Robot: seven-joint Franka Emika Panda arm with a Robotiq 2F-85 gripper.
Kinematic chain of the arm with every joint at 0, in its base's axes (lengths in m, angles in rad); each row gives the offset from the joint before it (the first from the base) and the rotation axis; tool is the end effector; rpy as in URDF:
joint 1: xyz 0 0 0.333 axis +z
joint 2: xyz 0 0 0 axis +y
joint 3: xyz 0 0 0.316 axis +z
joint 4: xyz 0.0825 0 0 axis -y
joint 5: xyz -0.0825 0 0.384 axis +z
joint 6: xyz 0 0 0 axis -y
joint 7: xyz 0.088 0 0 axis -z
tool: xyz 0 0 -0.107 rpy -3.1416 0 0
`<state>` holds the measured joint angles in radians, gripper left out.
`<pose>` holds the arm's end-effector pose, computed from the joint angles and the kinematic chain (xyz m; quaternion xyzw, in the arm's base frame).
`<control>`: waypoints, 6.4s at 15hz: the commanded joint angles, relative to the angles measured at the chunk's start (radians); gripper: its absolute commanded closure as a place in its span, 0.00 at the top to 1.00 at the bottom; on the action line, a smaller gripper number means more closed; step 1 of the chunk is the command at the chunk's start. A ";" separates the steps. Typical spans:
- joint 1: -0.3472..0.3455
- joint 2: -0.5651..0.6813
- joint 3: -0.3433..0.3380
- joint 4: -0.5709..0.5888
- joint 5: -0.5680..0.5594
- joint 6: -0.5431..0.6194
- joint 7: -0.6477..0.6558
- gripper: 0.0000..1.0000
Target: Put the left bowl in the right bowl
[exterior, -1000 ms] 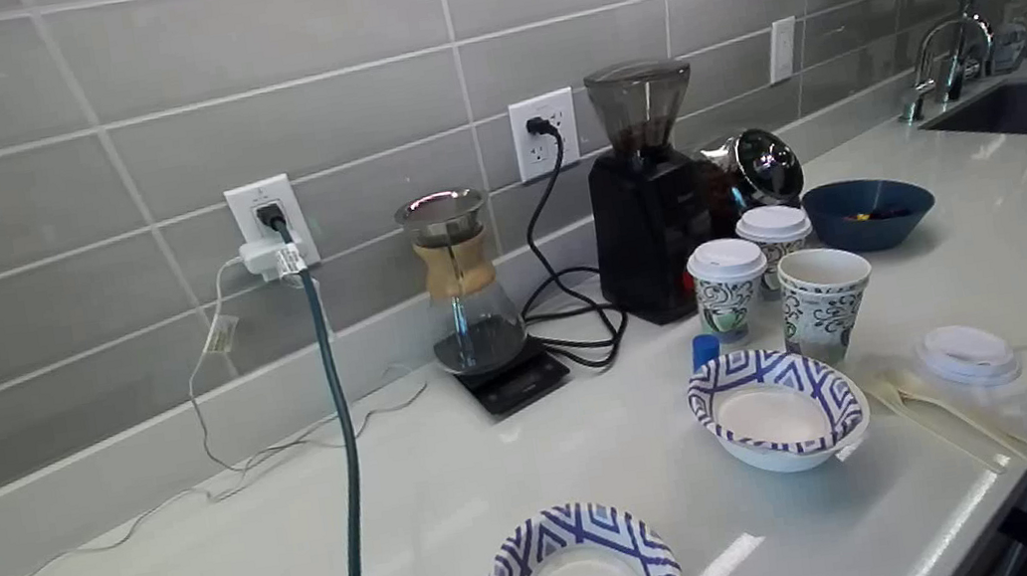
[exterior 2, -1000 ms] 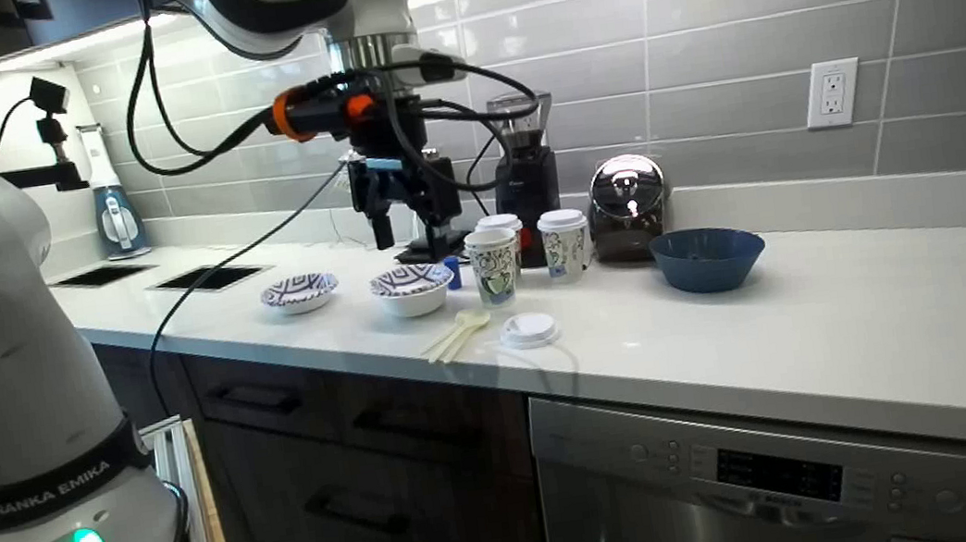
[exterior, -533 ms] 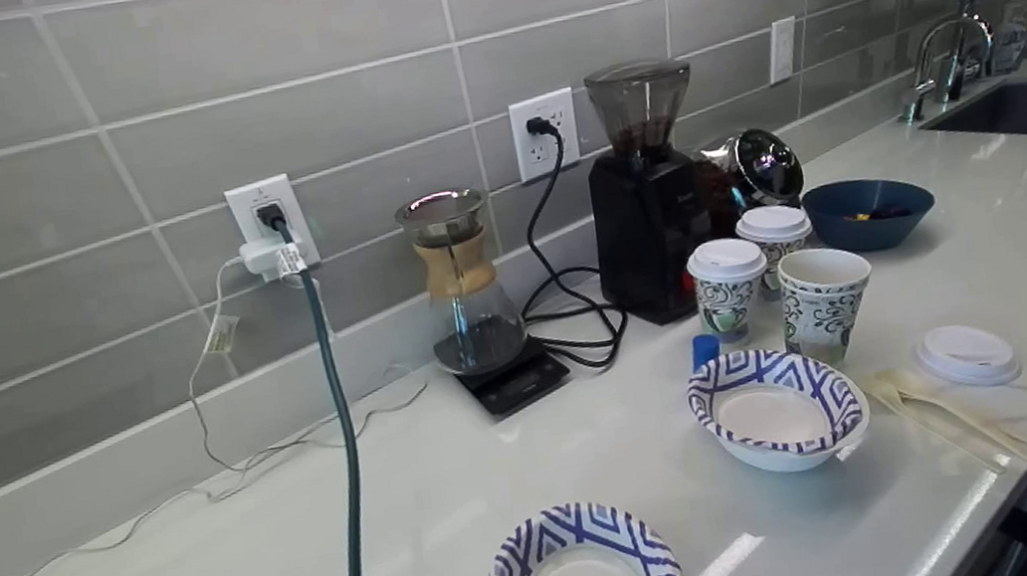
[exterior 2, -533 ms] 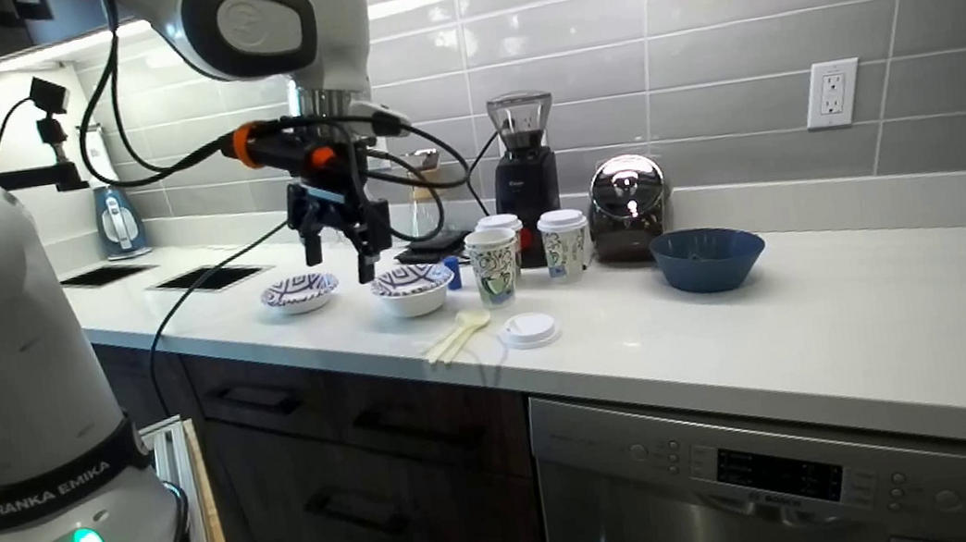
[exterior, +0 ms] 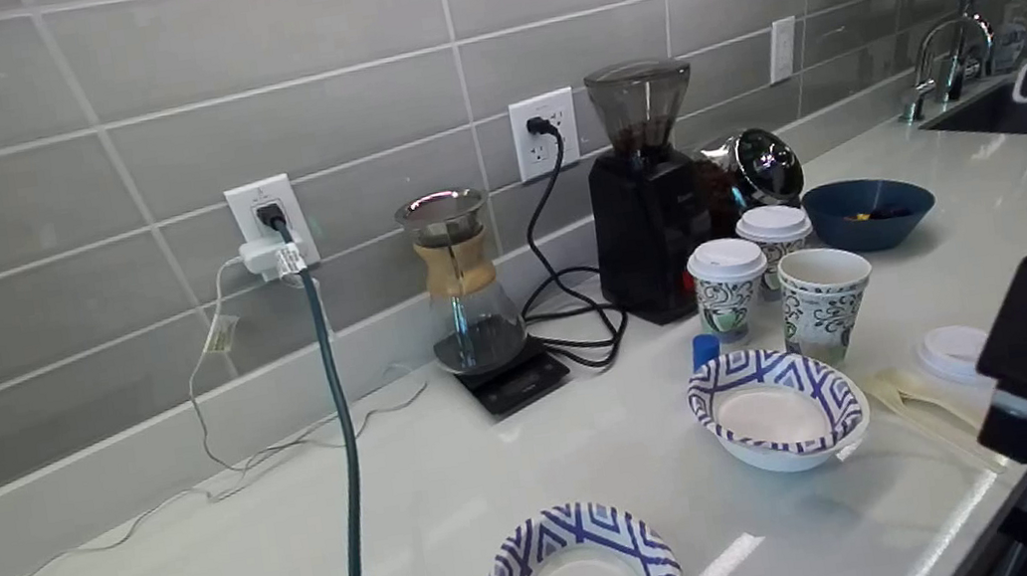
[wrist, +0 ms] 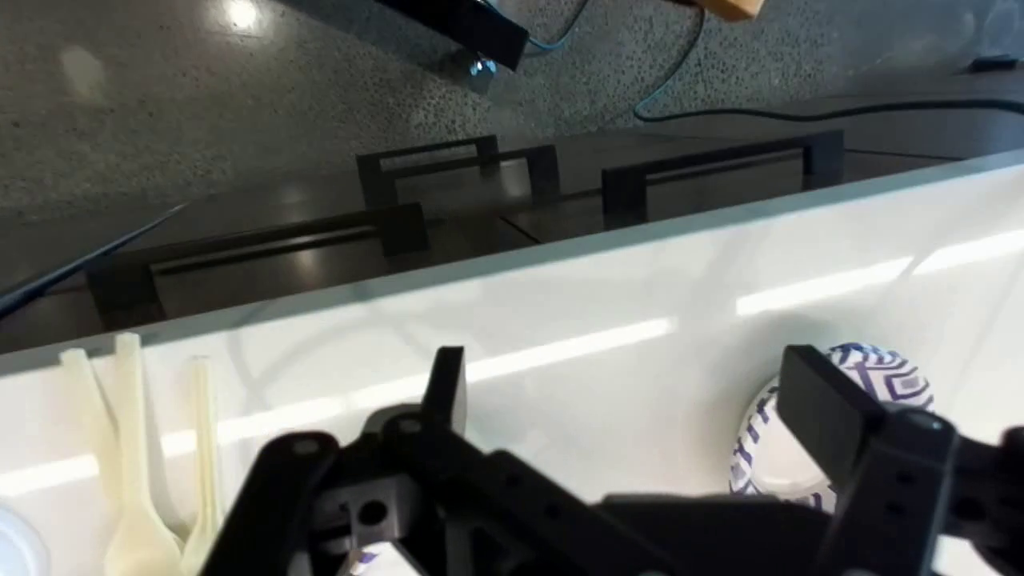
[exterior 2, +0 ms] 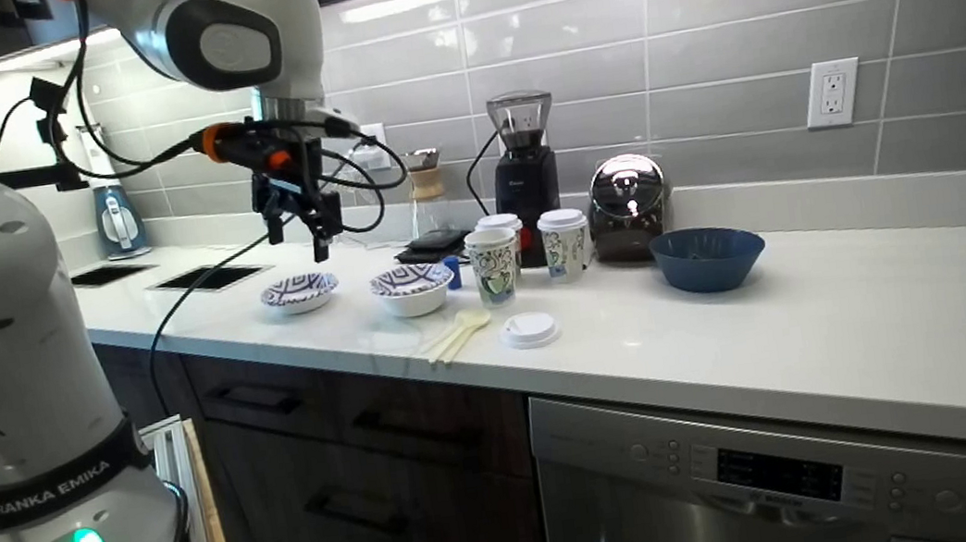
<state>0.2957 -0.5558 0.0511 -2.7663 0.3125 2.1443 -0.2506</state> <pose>0.3185 0.1272 0.3704 -0.9721 -0.2020 0.0368 0.1130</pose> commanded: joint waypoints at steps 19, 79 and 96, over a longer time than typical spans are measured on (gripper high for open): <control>0.152 0.255 0.218 0.000 0.120 0.427 0.245 1.00; -0.161 0.355 0.155 0.167 -0.080 0.595 0.613 0.01; -0.155 0.416 0.172 0.119 -0.123 0.653 0.694 0.01</control>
<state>0.1343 -0.1577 0.2118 -2.6459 0.1965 2.7563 0.3986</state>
